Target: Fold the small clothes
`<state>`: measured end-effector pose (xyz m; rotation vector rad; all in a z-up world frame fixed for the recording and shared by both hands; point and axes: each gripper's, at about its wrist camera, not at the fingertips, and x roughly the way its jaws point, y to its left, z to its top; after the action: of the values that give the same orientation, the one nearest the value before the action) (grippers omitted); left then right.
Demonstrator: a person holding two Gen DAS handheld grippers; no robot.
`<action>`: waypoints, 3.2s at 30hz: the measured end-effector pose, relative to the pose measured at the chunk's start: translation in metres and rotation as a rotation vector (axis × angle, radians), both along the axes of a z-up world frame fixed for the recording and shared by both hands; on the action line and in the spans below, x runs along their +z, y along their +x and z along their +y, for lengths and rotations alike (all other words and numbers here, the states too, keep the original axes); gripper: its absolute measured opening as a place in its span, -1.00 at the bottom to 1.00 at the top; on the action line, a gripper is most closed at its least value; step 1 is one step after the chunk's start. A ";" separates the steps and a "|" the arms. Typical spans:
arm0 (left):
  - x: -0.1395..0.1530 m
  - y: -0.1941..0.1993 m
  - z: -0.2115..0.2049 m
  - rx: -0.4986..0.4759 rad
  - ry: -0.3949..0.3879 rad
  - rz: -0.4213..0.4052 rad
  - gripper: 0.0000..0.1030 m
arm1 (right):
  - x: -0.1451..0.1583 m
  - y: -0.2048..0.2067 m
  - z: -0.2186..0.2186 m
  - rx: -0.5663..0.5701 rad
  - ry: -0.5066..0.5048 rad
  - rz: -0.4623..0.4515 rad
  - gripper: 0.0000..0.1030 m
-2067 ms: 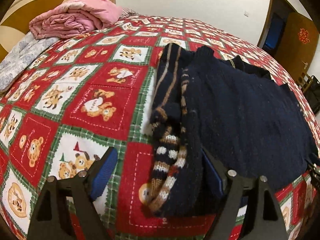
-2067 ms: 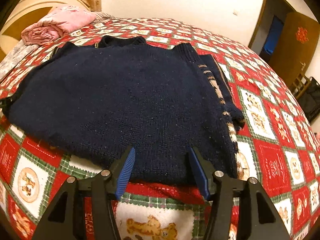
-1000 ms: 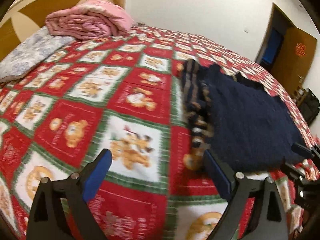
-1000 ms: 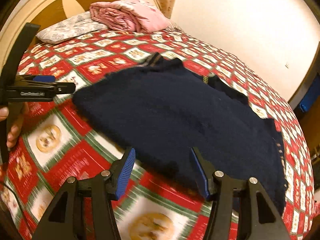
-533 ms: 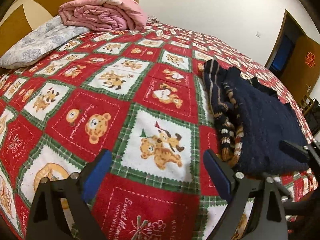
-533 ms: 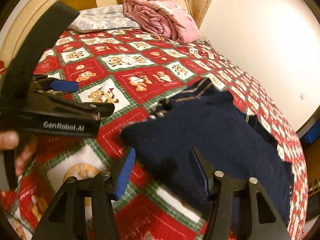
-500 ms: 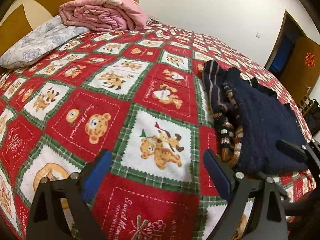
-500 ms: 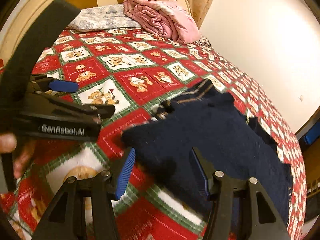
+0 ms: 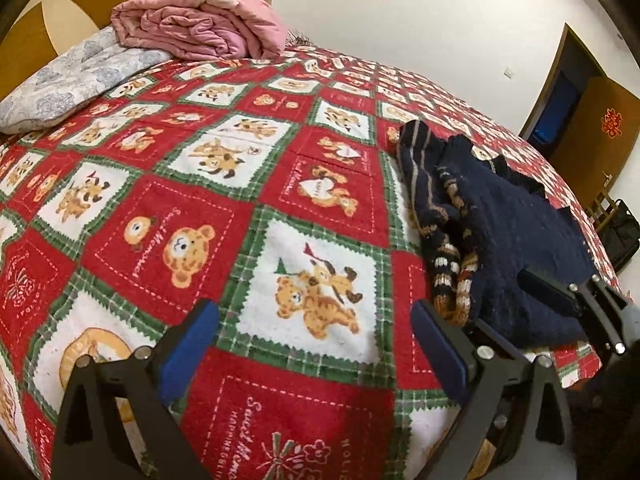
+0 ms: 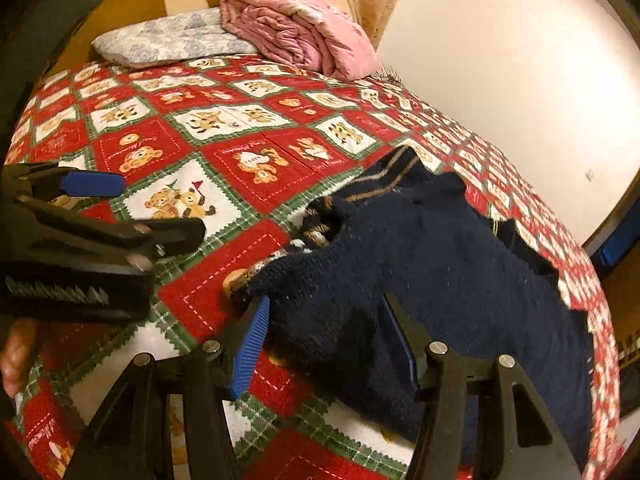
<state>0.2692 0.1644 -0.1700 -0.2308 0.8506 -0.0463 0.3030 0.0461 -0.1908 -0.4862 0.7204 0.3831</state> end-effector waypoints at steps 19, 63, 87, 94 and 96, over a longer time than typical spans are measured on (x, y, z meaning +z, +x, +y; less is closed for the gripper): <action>0.022 0.153 -0.027 -0.250 -0.229 0.133 0.92 | -0.009 -0.023 0.012 -0.018 -0.104 -0.170 0.06; 0.025 0.204 -0.076 -0.378 -0.347 0.173 -0.71 | 0.016 -0.045 -0.014 0.006 0.018 -0.221 -0.86; 0.091 0.196 -0.183 -0.344 -0.391 0.092 -0.73 | 0.061 -0.021 -0.204 -0.345 0.419 -0.092 -0.93; 0.098 0.196 -0.262 -0.419 -0.355 0.101 -0.73 | 0.052 -0.024 -0.284 -0.473 0.523 -0.037 -0.94; 0.093 0.198 -0.286 -0.442 -0.358 0.120 -0.73 | 0.048 -0.026 -0.305 -0.505 0.547 -0.021 -0.94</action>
<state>0.4673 -0.1219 -0.0769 -0.3795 0.9982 -0.6064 0.2765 -0.2586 -0.1426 0.2106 0.6576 0.0869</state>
